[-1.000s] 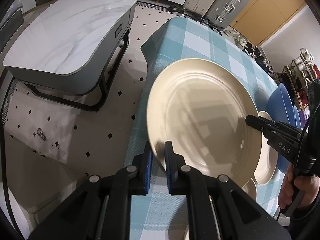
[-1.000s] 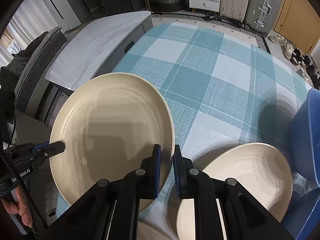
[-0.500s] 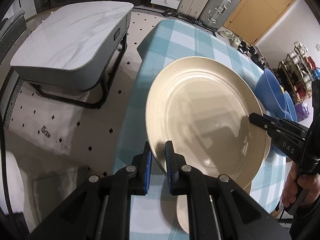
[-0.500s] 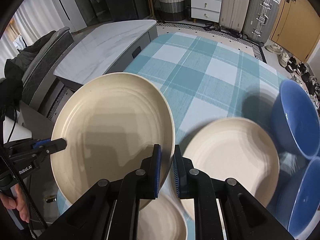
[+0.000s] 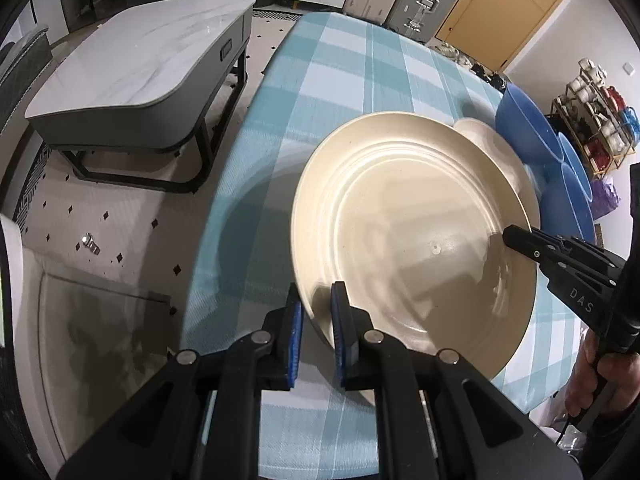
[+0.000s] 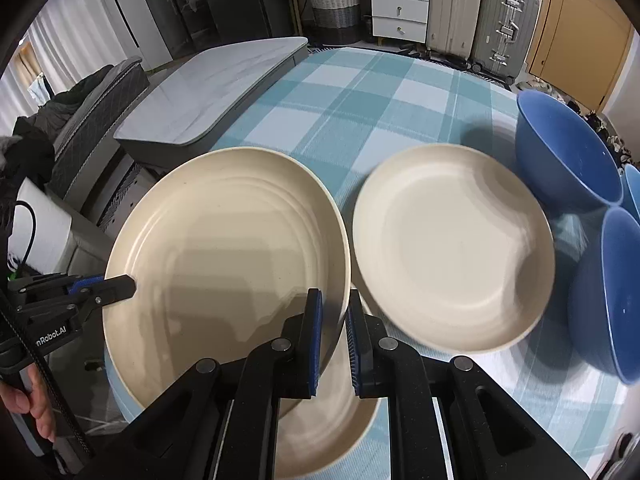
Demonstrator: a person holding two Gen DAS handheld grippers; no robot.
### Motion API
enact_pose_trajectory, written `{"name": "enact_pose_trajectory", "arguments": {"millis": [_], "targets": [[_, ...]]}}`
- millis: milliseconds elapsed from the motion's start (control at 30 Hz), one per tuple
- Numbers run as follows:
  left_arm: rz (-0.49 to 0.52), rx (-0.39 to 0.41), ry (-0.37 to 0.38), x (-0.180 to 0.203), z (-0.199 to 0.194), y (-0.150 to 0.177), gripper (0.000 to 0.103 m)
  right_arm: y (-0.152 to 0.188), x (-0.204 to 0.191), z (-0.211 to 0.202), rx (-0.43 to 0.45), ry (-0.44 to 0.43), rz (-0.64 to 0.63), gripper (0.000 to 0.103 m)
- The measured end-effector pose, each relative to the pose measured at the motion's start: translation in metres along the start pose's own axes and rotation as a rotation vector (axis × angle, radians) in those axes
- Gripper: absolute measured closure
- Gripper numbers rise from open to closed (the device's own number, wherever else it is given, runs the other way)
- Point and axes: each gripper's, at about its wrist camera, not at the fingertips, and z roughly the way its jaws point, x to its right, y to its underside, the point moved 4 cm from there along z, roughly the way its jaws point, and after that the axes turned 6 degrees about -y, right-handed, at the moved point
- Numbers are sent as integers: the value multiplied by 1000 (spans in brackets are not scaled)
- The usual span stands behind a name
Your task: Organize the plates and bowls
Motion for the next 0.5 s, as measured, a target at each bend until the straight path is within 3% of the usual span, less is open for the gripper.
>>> {"name": "enact_pose_trajectory", "arguments": {"millis": [500], "targets": [[73, 5, -48, 17, 12, 24, 91, 43, 3, -2, -7, 20, -7, 92]]}}
